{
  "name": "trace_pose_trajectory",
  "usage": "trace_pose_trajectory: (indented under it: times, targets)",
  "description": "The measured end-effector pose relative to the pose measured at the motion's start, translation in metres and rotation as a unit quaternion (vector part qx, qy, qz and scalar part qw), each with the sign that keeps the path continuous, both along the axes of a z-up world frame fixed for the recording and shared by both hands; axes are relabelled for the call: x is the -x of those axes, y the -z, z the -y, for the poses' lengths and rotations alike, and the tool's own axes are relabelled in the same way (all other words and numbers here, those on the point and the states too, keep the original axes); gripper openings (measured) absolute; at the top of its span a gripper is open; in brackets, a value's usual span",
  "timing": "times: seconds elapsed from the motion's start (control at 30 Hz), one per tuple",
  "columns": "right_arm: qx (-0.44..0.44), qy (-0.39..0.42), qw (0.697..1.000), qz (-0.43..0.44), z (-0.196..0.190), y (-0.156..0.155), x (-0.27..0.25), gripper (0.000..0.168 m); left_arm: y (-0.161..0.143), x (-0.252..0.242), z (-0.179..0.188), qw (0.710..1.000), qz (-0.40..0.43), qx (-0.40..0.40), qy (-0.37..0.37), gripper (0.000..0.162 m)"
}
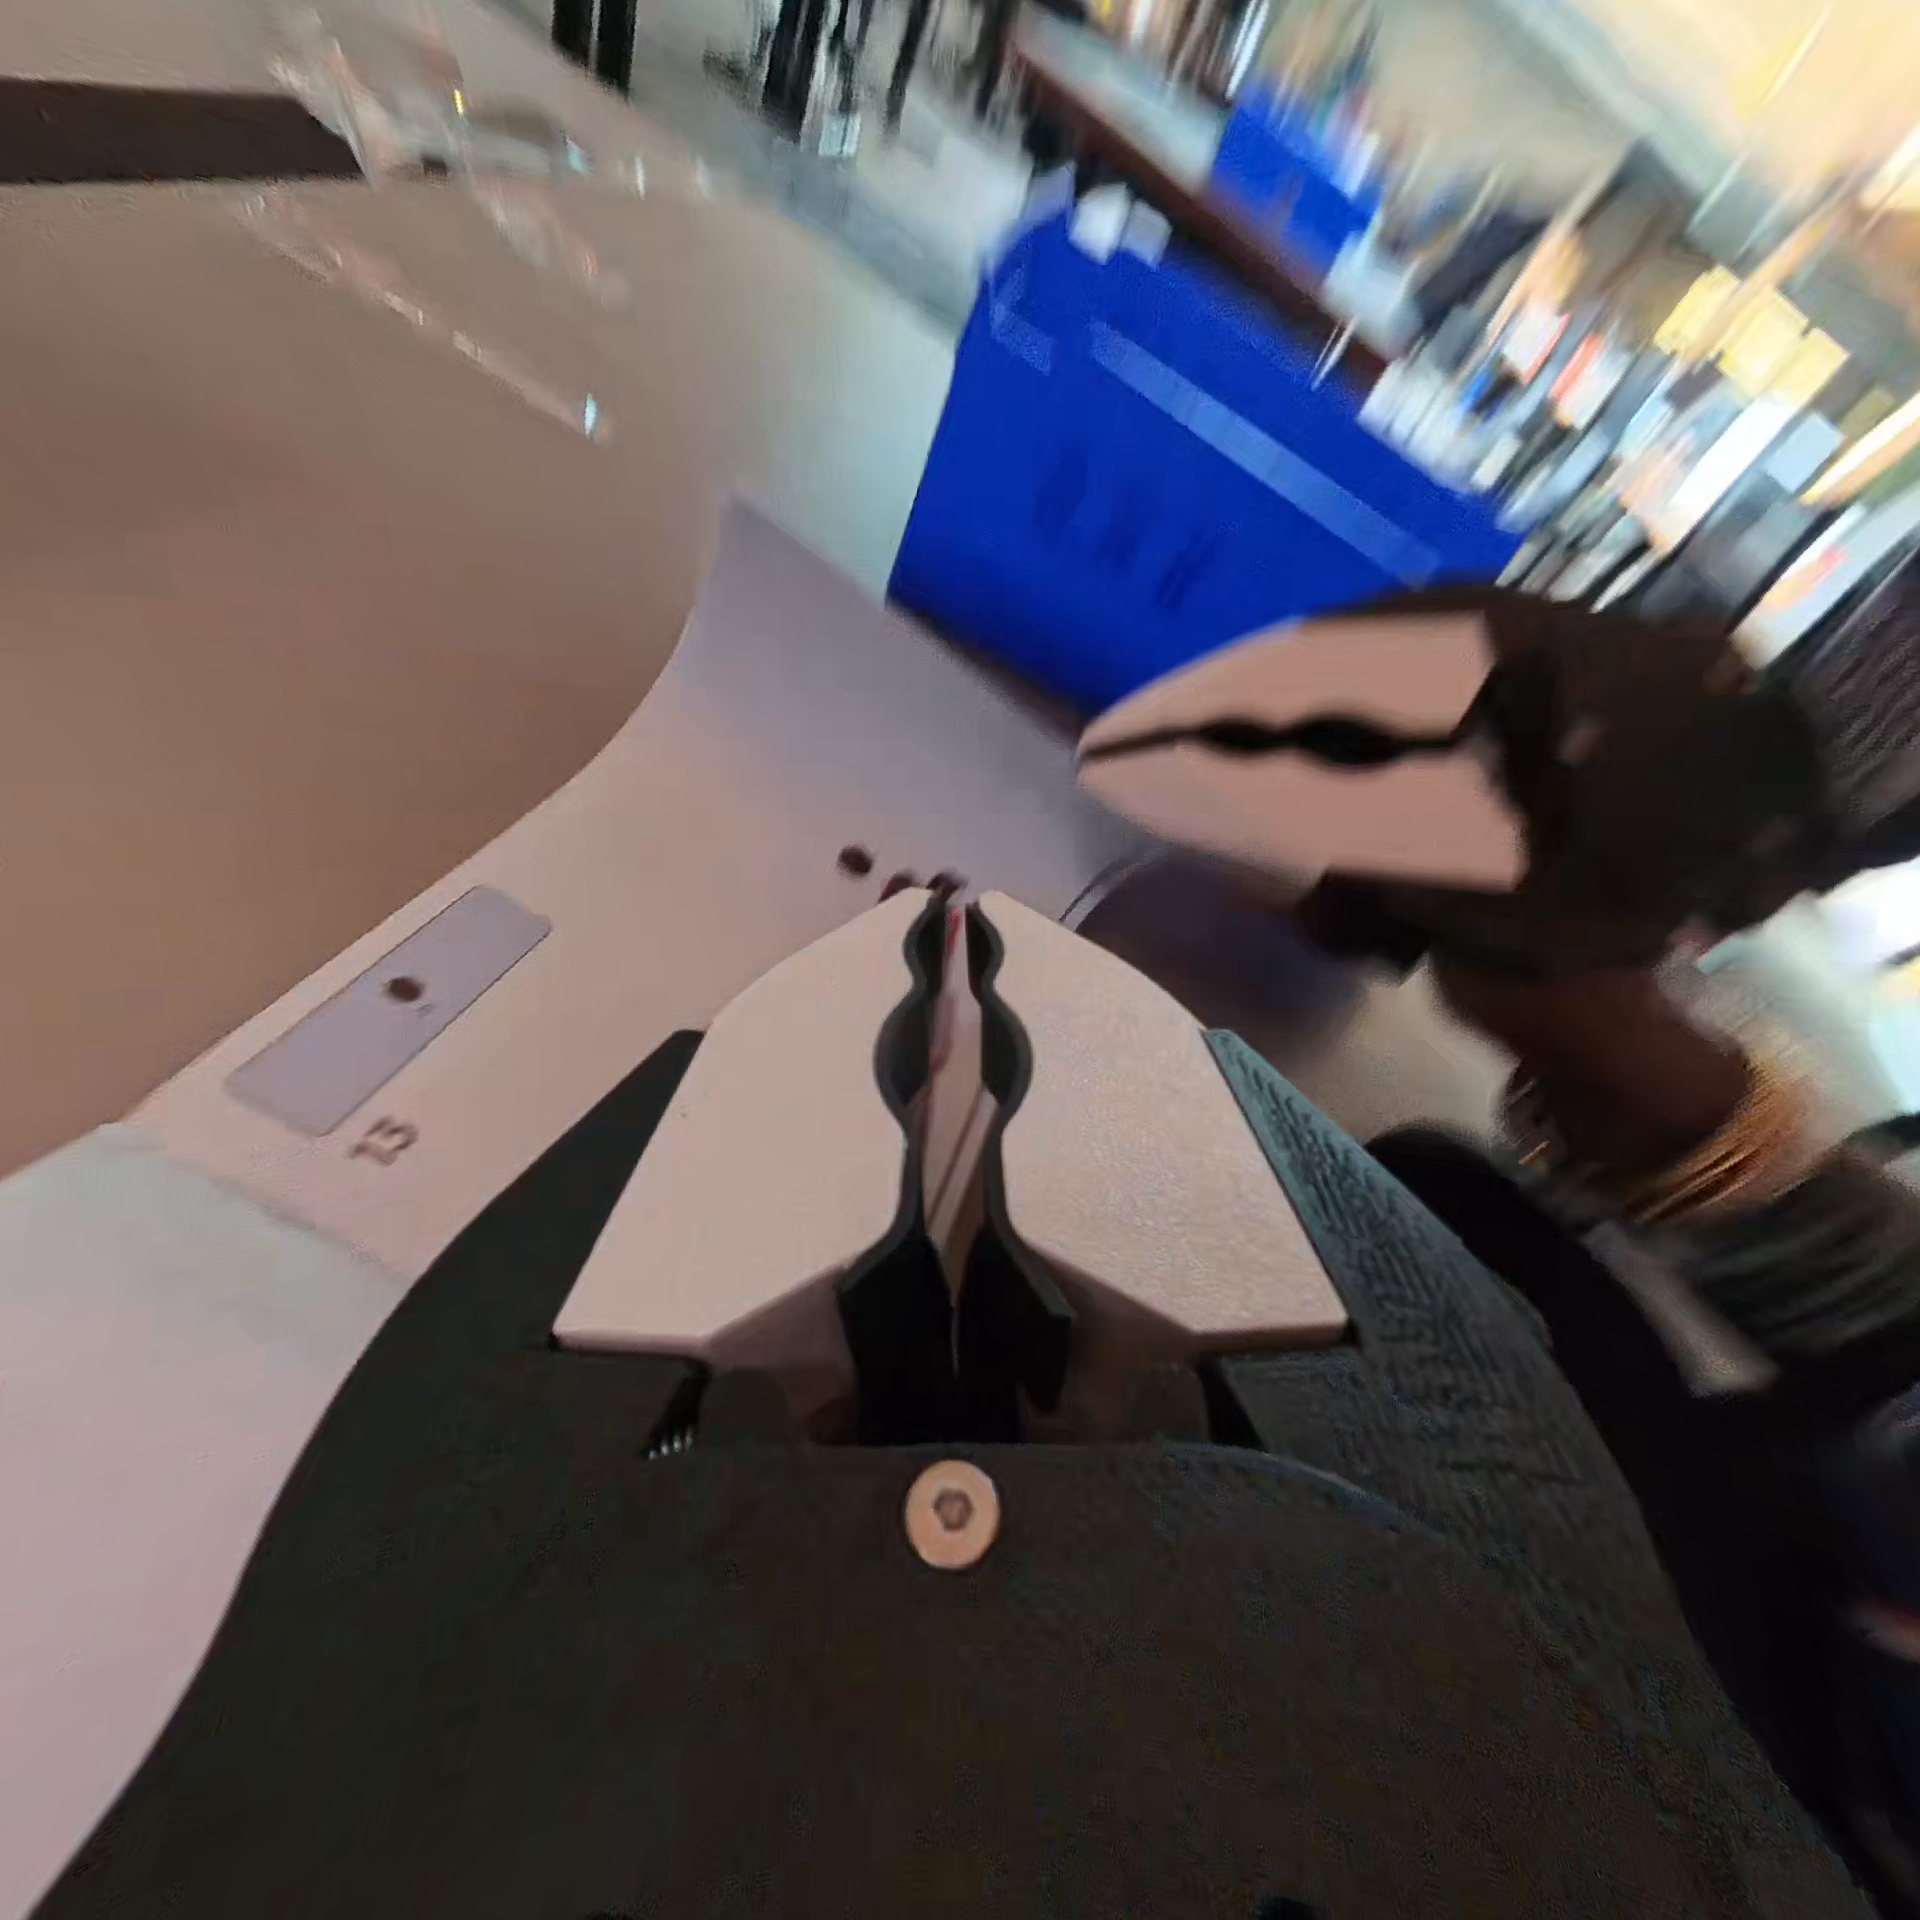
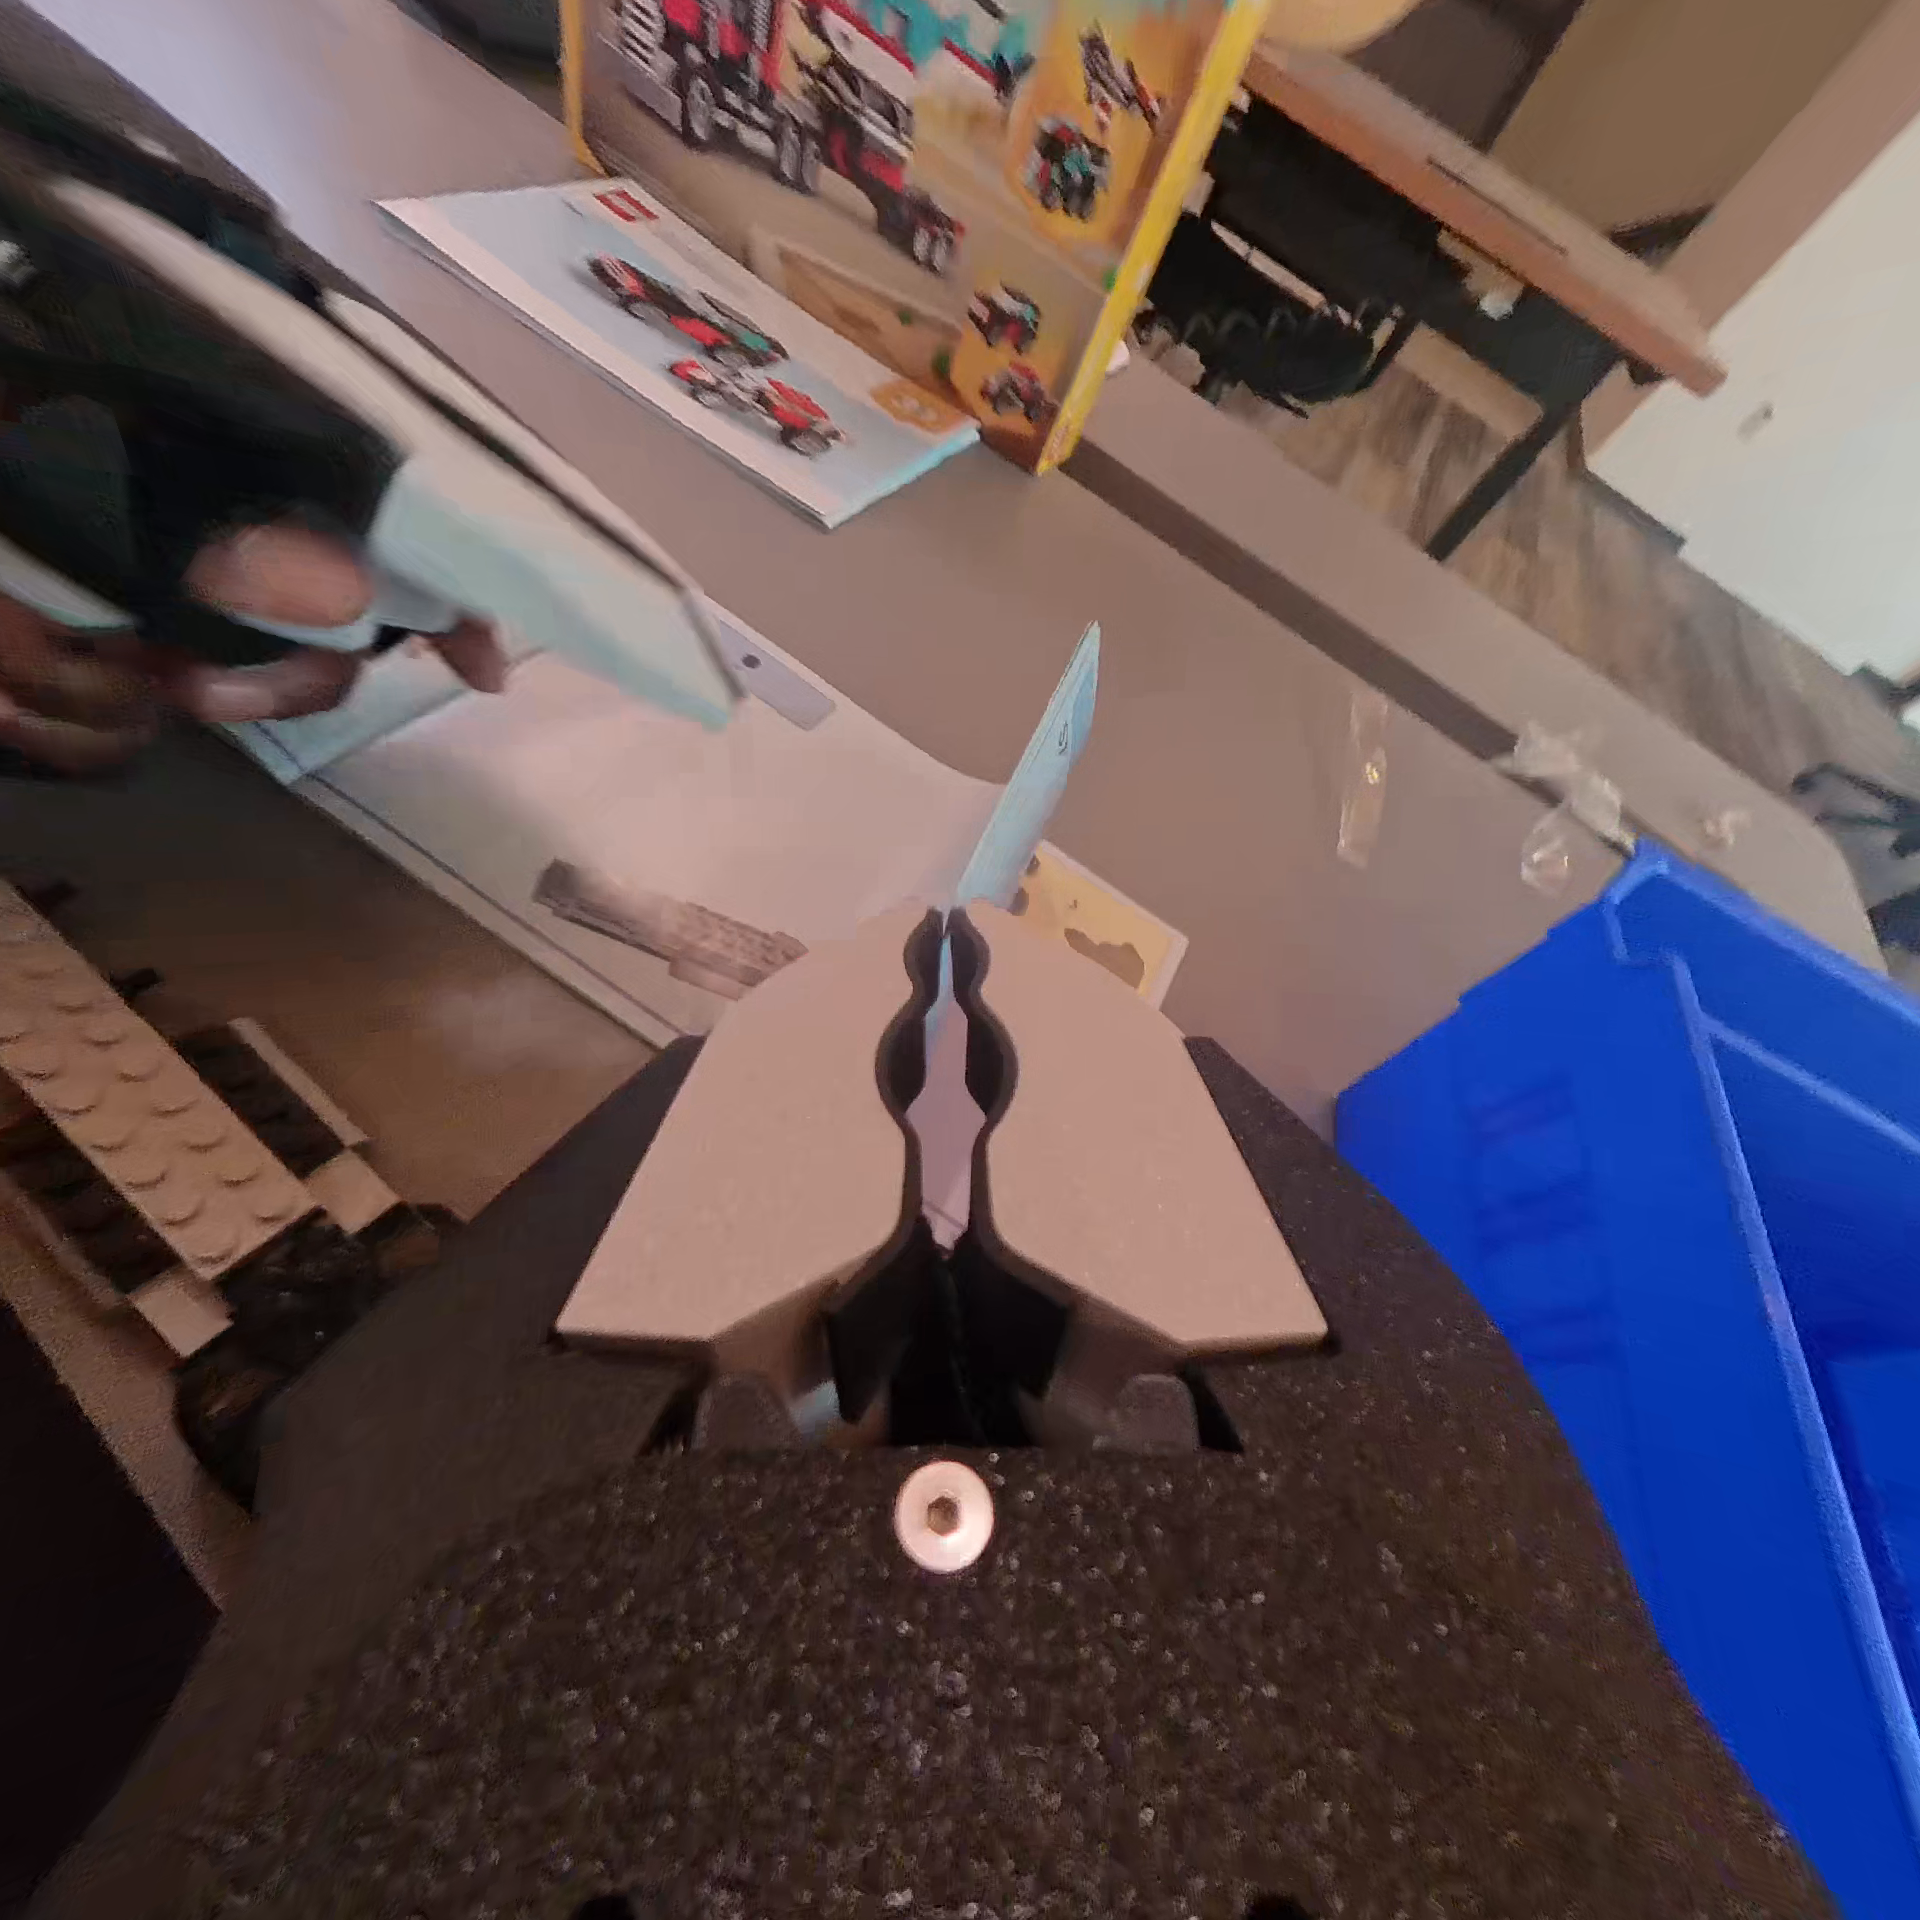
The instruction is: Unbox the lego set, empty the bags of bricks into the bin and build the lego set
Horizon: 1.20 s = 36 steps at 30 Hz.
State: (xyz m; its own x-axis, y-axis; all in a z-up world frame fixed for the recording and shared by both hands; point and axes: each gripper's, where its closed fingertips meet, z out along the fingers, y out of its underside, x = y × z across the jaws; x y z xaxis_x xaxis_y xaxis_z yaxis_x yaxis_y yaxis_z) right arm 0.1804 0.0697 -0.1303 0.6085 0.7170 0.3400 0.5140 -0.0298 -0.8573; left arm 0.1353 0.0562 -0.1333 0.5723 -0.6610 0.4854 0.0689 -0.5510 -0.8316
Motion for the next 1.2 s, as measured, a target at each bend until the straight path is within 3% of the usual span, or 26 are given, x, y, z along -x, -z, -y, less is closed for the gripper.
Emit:
trace_pose_trajectory:
  times: [0.03,0.17,0.27,1.2]
  targets:
    - [-0.009,-0.011,1.0,-0.004,0.003,-0.004,0.005,0.001,-0.009,-0.001,-0.003,0.998,0.063,0.022,-0.009,0.005]
    - [-0.026,-0.047,0.998,-0.01,0.017,-0.01,0.022,0.001,-0.021,-0.007,-0.01,0.965,0.235,0.117,-0.011,0.006]
    - [-0.029,-0.054,0.998,-0.019,0.02,-0.012,0.026,0.002,-0.026,-0.005,-0.016,0.941,0.305,0.145,-0.021,0.005]
    - [-0.02,-0.071,0.997,-0.023,0.021,-0.008,0.03,0.002,-0.016,0.0,-0.019,0.942,0.3,0.148,-0.029,0.003]
